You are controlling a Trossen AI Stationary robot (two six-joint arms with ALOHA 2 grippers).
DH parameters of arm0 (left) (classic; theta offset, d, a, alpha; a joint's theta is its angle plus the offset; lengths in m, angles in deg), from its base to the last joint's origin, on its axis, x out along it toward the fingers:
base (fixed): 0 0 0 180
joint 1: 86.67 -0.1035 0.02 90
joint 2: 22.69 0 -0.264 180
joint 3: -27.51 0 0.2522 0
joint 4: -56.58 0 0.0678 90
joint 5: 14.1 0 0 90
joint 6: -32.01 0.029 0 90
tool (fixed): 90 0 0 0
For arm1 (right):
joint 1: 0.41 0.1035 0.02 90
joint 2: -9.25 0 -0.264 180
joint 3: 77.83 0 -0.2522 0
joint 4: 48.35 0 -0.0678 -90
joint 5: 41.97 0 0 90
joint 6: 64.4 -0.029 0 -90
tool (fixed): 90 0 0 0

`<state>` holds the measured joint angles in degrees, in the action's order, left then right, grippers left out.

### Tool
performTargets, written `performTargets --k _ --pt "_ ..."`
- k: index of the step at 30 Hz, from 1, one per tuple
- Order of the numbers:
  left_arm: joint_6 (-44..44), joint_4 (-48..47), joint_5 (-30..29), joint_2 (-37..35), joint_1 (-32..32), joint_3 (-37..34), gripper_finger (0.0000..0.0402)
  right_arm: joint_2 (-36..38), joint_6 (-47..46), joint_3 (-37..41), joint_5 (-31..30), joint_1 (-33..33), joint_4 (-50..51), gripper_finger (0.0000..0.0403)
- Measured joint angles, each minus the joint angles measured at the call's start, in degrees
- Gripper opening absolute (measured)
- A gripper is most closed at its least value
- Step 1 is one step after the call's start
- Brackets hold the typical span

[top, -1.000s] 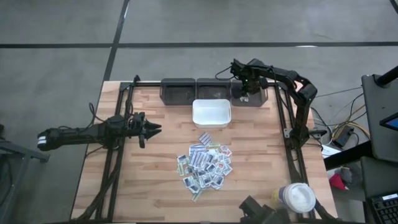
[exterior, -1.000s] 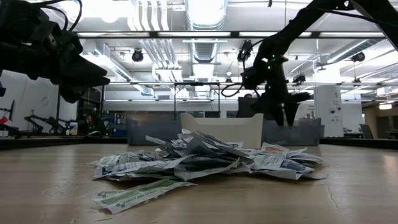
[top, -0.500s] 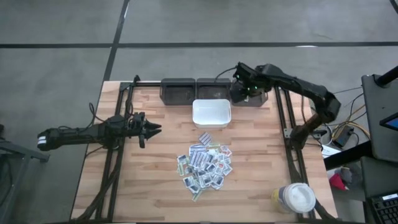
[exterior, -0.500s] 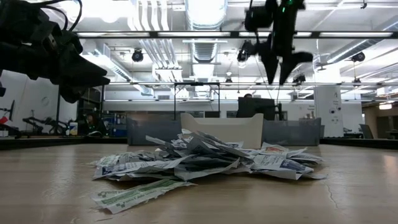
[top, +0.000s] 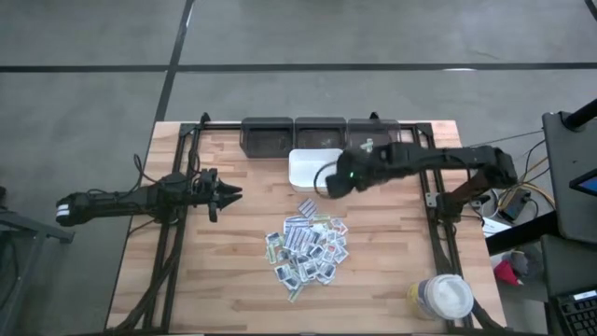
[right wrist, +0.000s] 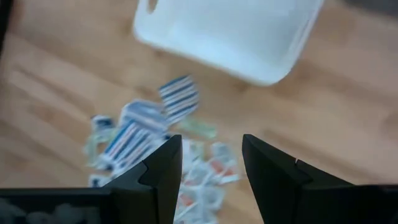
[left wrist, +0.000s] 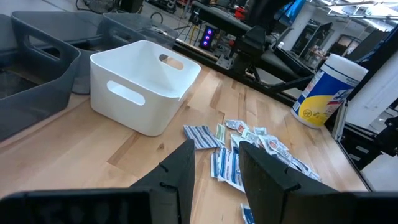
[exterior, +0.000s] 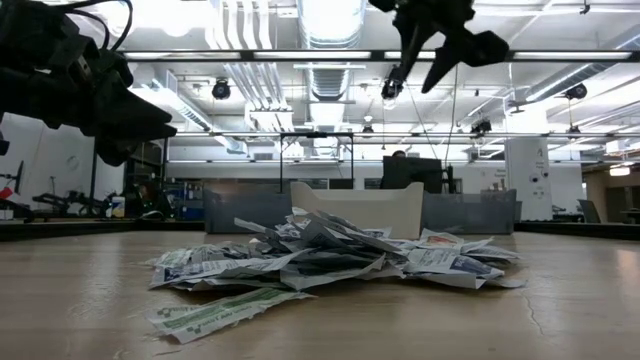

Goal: Pick & Place First Aid Supplies
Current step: Put the green bandage pack into the right gray bin

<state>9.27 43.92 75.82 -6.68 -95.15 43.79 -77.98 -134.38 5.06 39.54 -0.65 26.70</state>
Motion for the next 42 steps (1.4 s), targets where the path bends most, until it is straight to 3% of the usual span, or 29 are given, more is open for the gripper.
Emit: performTargets --k 12,30,37,42 --pt "0.0 0.04 0.02 0.0 0.0 0.02 0.0119 -10.84 -9.17 0.0 3.95 6.4 -5.12 0.0164" --pt "0.02 0.2 0.01 0.0 0.01 0.0 0.0119 -25.74 -7.43 0.0 2.49 5.29 -8.06 0.0164" --pt "0.02 0.0 0.02 0.0 0.01 0.0 0.0119 -28.23 -5.64 0.08 2.26 4.84 -7.53 0.0164" --pt "0.02 0.0 0.02 0.0 0.01 0.0 0.012 -28.04 -5.7 0.48 -1.45 4.75 -6.17 0.0164"
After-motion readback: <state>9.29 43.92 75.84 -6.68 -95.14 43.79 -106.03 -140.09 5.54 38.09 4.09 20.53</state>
